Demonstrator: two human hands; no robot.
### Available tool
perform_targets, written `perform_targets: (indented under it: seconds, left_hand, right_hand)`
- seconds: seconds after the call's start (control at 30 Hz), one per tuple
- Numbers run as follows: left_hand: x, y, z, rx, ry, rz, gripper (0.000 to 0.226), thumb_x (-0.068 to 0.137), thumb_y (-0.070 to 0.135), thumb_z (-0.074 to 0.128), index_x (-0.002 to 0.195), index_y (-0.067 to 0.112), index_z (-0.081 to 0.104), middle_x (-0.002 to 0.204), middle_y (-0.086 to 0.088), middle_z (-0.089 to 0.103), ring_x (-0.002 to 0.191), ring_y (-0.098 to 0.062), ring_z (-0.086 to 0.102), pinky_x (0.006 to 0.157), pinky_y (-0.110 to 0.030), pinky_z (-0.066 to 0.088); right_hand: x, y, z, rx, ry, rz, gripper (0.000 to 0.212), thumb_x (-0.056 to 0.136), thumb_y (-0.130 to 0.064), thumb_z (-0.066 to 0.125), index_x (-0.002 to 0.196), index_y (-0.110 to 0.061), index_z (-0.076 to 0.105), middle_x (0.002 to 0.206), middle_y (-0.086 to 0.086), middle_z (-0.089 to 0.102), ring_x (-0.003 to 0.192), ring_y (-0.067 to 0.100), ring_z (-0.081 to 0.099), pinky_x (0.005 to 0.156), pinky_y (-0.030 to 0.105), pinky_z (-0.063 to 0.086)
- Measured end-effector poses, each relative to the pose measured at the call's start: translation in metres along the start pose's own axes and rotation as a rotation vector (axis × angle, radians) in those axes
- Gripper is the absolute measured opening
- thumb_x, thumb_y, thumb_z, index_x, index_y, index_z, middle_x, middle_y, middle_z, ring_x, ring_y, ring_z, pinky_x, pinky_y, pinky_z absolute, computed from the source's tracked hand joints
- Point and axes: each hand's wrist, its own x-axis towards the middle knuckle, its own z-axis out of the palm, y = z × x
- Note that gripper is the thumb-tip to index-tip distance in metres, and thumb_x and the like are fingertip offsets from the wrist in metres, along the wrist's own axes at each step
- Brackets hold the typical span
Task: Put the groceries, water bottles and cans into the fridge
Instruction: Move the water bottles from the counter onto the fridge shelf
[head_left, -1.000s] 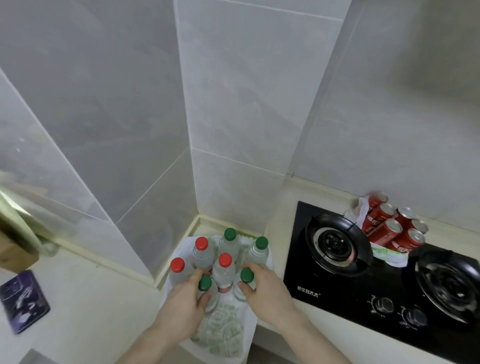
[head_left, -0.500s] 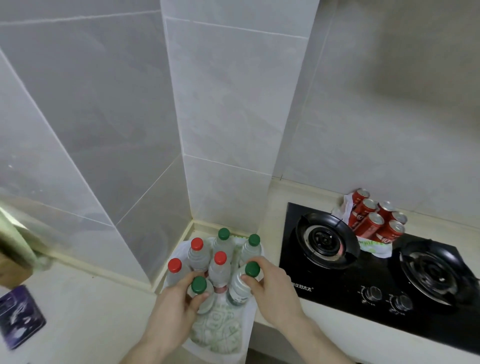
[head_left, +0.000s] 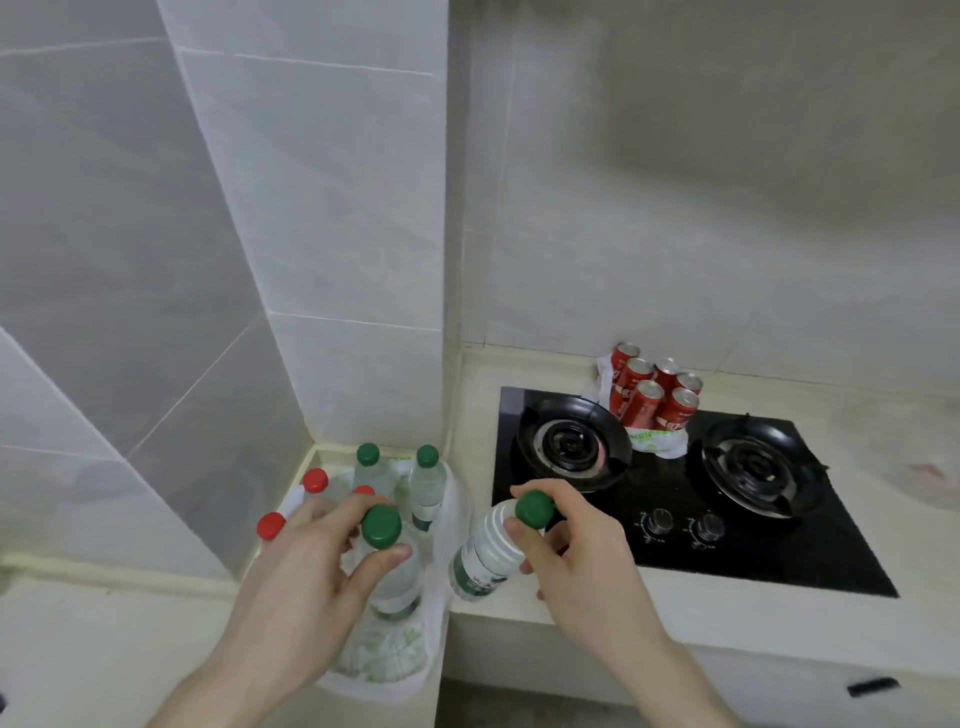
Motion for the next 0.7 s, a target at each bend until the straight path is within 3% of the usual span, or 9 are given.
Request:
perform_targets:
  seconds: [0.1, 0.27, 0.33, 0.4, 0.5, 0.6, 0.7]
  left_hand:
    - [0.009, 0.028, 0.008, -0.035, -0.056, 0.04, 0.034, 0.083, 0.074, 0.051, 0.108, 0.052, 0.056, 0.094, 0.021, 0.063, 0.071, -0.001, 0.066, 0.07, -0.031, 0.055]
    - [0.019, 0.089, 0.039, -0.146, -0.154, 0.155, 0.03, 0.085, 0.065, 0.056, 0.108, 0.046, 0.056, 0.101, 0.033, 0.067, 0.087, 0.003, 0.069, 0.08, -0.028, 0.058]
    - [0.019, 0.12, 0.054, -0.187, -0.21, 0.204, 0.027, 0.086, 0.06, 0.059, 0.109, 0.045, 0.058, 0.102, 0.03, 0.069, 0.092, 0.001, 0.069, 0.084, -0.029, 0.058]
    - [0.019, 0.152, 0.072, -0.202, -0.262, 0.259, 0.021, 0.089, 0.05, 0.064, 0.108, 0.043, 0.059, 0.096, 0.021, 0.072, 0.083, -0.003, 0.071, 0.08, -0.028, 0.058]
    - [0.013, 0.204, 0.097, -0.217, -0.334, 0.308, 0.022, 0.089, 0.043, 0.069, 0.107, 0.045, 0.056, 0.085, 0.014, 0.07, 0.055, -0.016, 0.065, 0.068, -0.021, 0.054]
    - [0.002, 0.254, 0.124, -0.271, -0.384, 0.363, 0.038, 0.081, 0.056, 0.064, 0.115, 0.04, 0.059, 0.093, 0.018, 0.073, 0.058, -0.025, 0.067, 0.075, -0.037, 0.06]
    - [-0.01, 0.301, 0.156, -0.316, -0.445, 0.427, 0.038, 0.08, 0.056, 0.064, 0.115, 0.04, 0.06, 0.106, 0.024, 0.071, 0.066, -0.025, 0.071, 0.077, -0.039, 0.06]
  right_hand:
    - [-0.02, 0.007, -0.035, 0.032, 0.053, 0.039, 0.02, 0.093, -0.033, 0.071, 0.108, -0.044, 0.063, 0.073, 0.002, 0.067, 0.066, 0.017, 0.069, 0.064, 0.045, 0.06]
    - [-0.061, 0.024, -0.101, 0.04, 0.163, 0.065, 0.019, 0.093, -0.035, 0.071, 0.108, -0.045, 0.062, 0.075, 0.001, 0.069, 0.063, 0.018, 0.068, 0.062, 0.048, 0.058]
    - [-0.082, 0.034, -0.128, 0.038, 0.215, 0.096, 0.019, 0.093, -0.035, 0.071, 0.107, -0.046, 0.062, 0.077, 0.001, 0.069, 0.066, 0.018, 0.068, 0.062, 0.048, 0.058]
    - [-0.103, 0.045, -0.155, 0.037, 0.271, 0.131, 0.019, 0.093, -0.036, 0.071, 0.108, -0.045, 0.063, 0.081, 0.0, 0.069, 0.068, 0.017, 0.069, 0.065, 0.048, 0.059]
    - [-0.138, 0.063, -0.193, 0.007, 0.341, 0.196, 0.016, 0.094, -0.037, 0.069, 0.106, -0.044, 0.061, 0.082, -0.001, 0.069, 0.069, 0.016, 0.068, 0.065, 0.045, 0.06]
    - [-0.176, 0.082, -0.231, -0.01, 0.417, 0.264, 0.016, 0.096, -0.038, 0.068, 0.107, -0.045, 0.059, 0.083, 0.004, 0.068, 0.07, 0.019, 0.068, 0.067, 0.045, 0.06]
    - [-0.215, 0.1, -0.265, -0.059, 0.489, 0.339, 0.014, 0.096, -0.039, 0.067, 0.106, -0.044, 0.058, 0.078, 0.008, 0.068, 0.066, 0.019, 0.068, 0.068, 0.043, 0.059]
